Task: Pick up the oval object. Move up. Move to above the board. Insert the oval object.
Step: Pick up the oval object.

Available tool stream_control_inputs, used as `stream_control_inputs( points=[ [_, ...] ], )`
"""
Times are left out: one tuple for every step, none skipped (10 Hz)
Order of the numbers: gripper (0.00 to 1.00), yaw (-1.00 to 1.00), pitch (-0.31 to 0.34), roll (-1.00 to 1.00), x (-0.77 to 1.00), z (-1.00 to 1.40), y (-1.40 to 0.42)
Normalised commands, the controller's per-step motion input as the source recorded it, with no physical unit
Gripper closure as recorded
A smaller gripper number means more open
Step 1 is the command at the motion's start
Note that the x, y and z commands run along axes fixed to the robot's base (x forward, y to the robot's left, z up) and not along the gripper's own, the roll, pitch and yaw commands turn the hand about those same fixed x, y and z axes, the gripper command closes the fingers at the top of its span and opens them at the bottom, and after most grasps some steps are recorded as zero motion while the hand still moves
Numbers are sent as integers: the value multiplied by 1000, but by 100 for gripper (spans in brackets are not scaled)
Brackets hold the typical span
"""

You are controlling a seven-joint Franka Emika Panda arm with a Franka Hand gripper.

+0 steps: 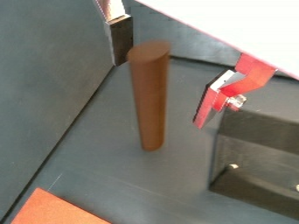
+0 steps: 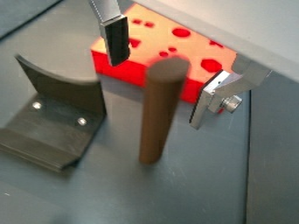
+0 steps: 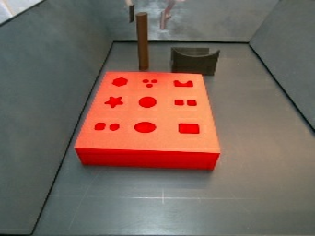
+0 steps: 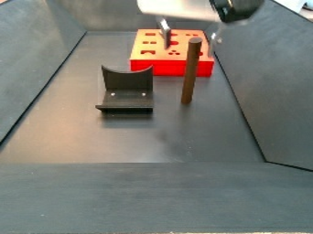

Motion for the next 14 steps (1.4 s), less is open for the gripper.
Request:
stream_control_inputs(
  points=[
    [0, -163, -61, -1, -114, -237, 0],
    [0, -20, 0, 0, 0, 0, 0],
    [0, 0, 0, -7, 0, 0, 11],
    [0, 0, -27, -67, -29, 0, 134],
    [100, 0, 0, 0, 0, 0, 0],
    [100, 0, 0, 0, 0, 0, 0],
    [100, 0, 0, 0, 0, 0, 0],
    [100, 0, 0, 0, 0, 0, 0],
    [100, 0, 0, 0, 0, 0, 0],
    [100, 0, 0, 0, 0, 0, 0],
    [100, 0, 0, 0, 0, 0, 0],
    [100, 0, 0, 0, 0, 0, 0],
    [100, 0, 0, 0, 0, 0, 0],
    [100, 0, 0, 0, 0, 0, 0]
  ],
)
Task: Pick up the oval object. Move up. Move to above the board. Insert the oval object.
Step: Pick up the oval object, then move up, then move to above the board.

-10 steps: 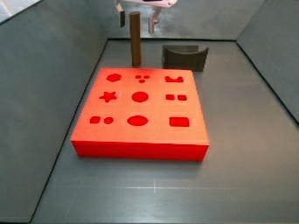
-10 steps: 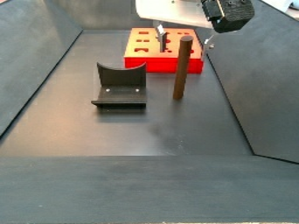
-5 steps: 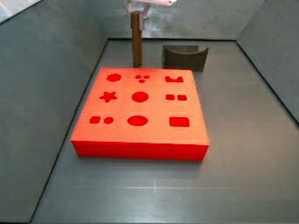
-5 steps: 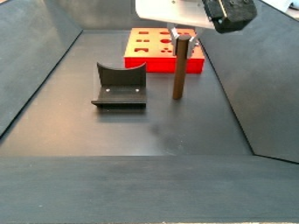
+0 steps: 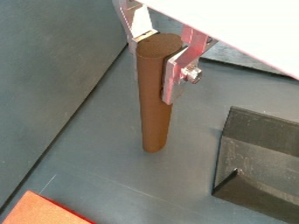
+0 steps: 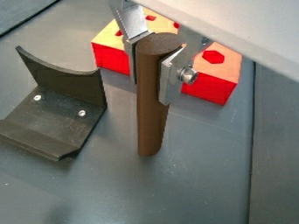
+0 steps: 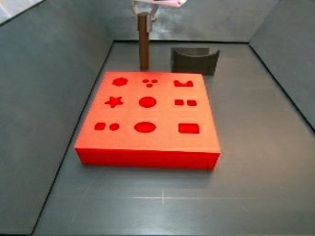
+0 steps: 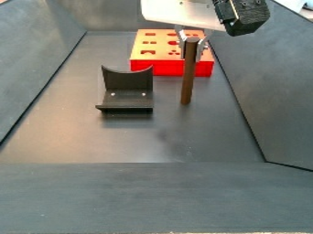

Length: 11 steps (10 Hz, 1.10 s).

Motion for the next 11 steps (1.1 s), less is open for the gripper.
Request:
stream_control_inputs(
  points=[
    [100, 0, 0, 0, 0, 0, 0],
    [100, 0, 0, 0, 0, 0, 0],
    [100, 0, 0, 0, 0, 0, 0],
    [100, 0, 0, 0, 0, 833, 0],
    [100, -15, -10, -5, 15, 827, -61],
    [100, -9, 11, -12, 1, 690, -55],
    [100, -3, 16, -15, 3, 590, -40],
    [100, 6, 41, -28, 7, 304, -21],
    [100, 9, 53, -33, 10, 186, -16],
    [100, 147, -273, 222, 799, 1000, -165],
    [100, 135, -218, 216, 785, 1000, -166]
  ],
)
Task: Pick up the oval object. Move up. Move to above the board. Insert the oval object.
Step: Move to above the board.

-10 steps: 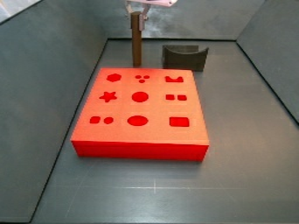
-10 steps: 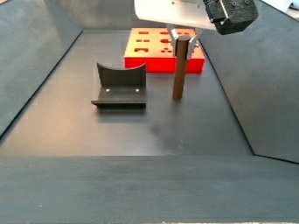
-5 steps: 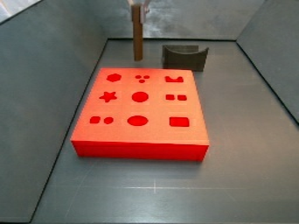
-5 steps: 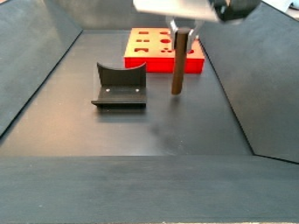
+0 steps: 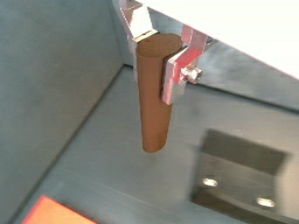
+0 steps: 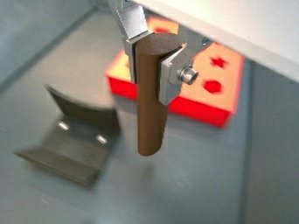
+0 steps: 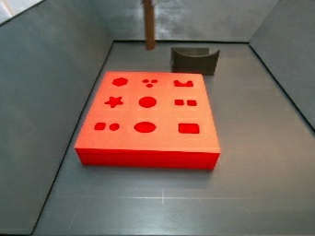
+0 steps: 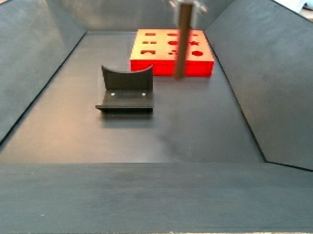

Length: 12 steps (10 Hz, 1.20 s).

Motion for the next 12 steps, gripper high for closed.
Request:
stream_control_inputs(
  points=[
    [100, 101, -115, 201, 735, 1000, -136],
    [100, 79, -48, 182, 616, 888, -104],
    [100, 51, 43, 142, 385, 636, -59],
    [100, 38, 80, 120, 233, 436, -37],
    [100, 34, 78, 112, 91, 180, -27],
    [100, 1000, 403, -3, -116, 312, -1000],
    [100, 1000, 404, 0, -121, 305, -1000],
    [100, 1000, 426, 9, -115, 319, -1000],
    [100, 750, 340, -8, -107, 309, -1000],
    [100, 575, 274, -7, -102, 310, -1000],
    [100, 309, 169, 6, -100, 317, -1000],
    [100, 182, 114, 8, -98, 318, -1000]
  ],
)
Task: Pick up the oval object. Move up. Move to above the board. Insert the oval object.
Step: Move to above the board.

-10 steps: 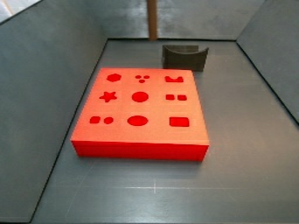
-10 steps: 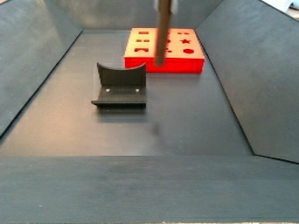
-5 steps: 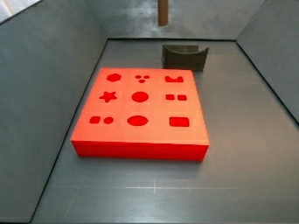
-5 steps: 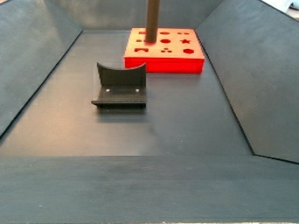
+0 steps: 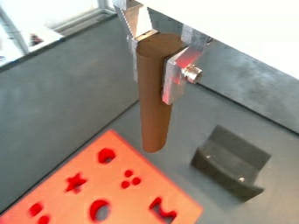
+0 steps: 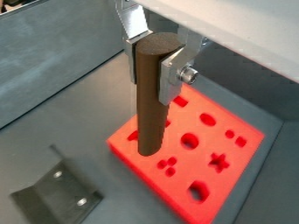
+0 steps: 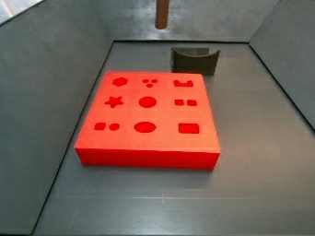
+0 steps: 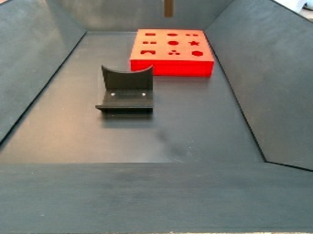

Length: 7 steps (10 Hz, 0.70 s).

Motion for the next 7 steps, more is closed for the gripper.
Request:
stream_control_inputs(
  points=[
    [100, 89, 69, 22, -96, 327, -1000],
    [100, 66, 57, 13, -95, 331, -1000],
    [100, 22, 42, 9, -85, 349, -1000],
    [100, 20, 46, 7, -73, 326, -916],
    [100, 15, 58, 5, -20, 190, -515],
    [100, 7, 66, 3, 3, 134, -363],
    [100, 12, 81, 4, 25, 71, -191]
  ],
)
